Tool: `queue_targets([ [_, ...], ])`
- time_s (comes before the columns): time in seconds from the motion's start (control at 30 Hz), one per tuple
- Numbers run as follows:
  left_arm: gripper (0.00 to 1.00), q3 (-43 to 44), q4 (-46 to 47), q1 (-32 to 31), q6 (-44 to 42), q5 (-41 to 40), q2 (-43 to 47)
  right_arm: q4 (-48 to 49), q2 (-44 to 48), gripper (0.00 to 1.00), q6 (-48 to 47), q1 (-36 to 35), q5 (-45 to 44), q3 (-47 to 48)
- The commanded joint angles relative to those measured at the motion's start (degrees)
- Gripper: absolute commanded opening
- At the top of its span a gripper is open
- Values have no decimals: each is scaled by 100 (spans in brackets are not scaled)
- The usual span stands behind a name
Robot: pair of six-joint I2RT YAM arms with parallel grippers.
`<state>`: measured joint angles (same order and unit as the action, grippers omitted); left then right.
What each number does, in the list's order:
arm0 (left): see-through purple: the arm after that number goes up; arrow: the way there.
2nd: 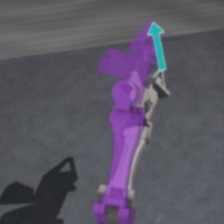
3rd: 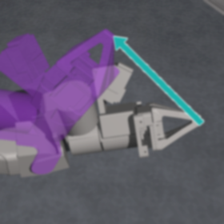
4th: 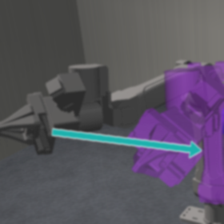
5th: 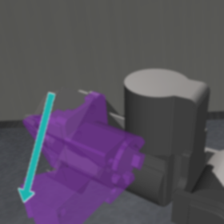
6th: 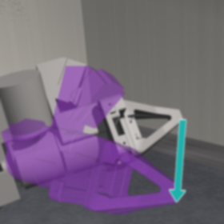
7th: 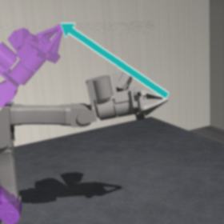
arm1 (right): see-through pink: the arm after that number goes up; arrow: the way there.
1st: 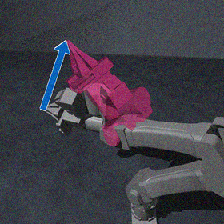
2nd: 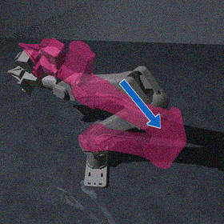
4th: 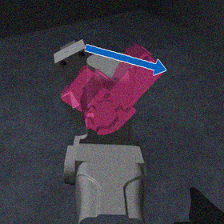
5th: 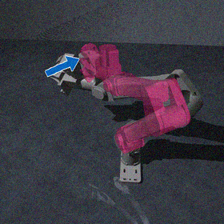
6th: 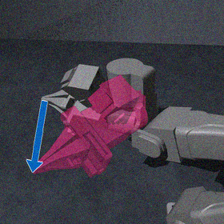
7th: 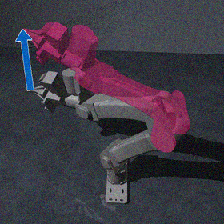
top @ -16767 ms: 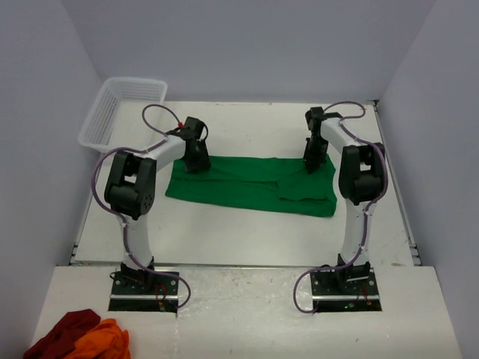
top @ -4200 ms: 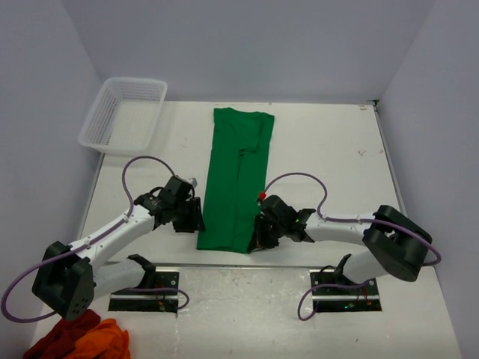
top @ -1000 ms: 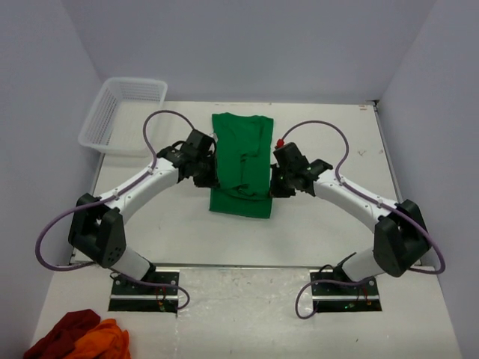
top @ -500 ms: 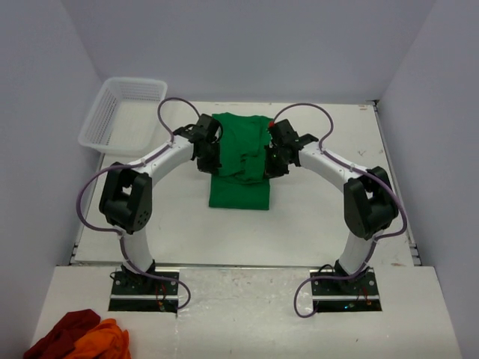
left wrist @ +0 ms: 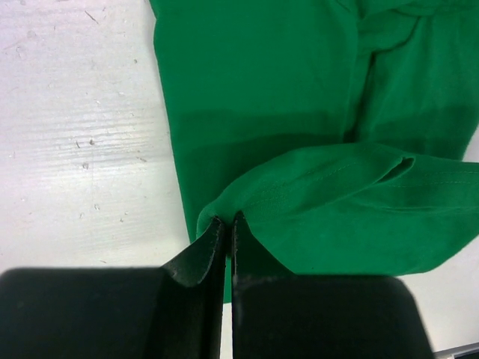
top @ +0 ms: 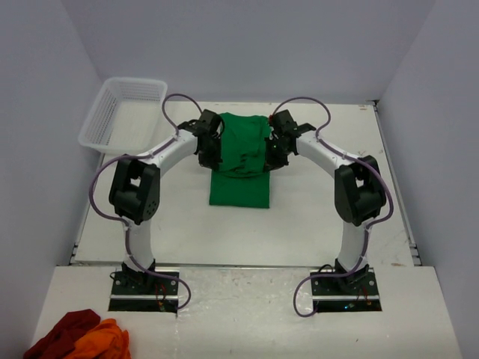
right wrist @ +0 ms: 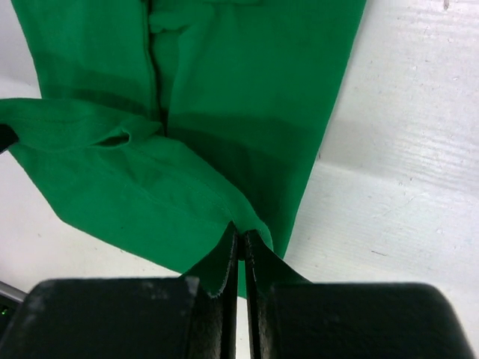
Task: Fold and stack the t-shirts
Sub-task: Fold the folded rectangular tshirt in 1/3 of the way
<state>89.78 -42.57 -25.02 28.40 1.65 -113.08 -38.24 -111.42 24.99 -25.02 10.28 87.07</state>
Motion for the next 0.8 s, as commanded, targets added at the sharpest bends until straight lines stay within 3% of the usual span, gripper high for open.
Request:
queue_targets([
  [0.0, 0, 277, 3, 93, -168, -77, -135, -219, -222, 0, -153, 76, 193, 442],
  [0.3, 0, 716, -24, 269, -221, -130, -636, -254, -548, 0, -188, 163, 220, 767],
  [0.4, 10, 918, -24, 295, -230, -349, -716, -307, -723, 1, -223, 260, 193, 961],
  [0.43, 23, 962, 2, 304, -239, -376, -707, -307, -793, 4, -240, 286, 176, 1005],
  [0.53, 38, 1242, 178, 357, -370, -543, -689, -255, -916, 9, -302, 479, 263, 1242],
  [0.67, 43, 2121, 100, 375, -643, -622, -786, -860, -1697, 31, -582, 673, 141, 2846],
  [0.77, 45, 2650, 20, 375, -713, -570, -559, -1264, -1840, 40, -714, 752, 35, 3578],
])
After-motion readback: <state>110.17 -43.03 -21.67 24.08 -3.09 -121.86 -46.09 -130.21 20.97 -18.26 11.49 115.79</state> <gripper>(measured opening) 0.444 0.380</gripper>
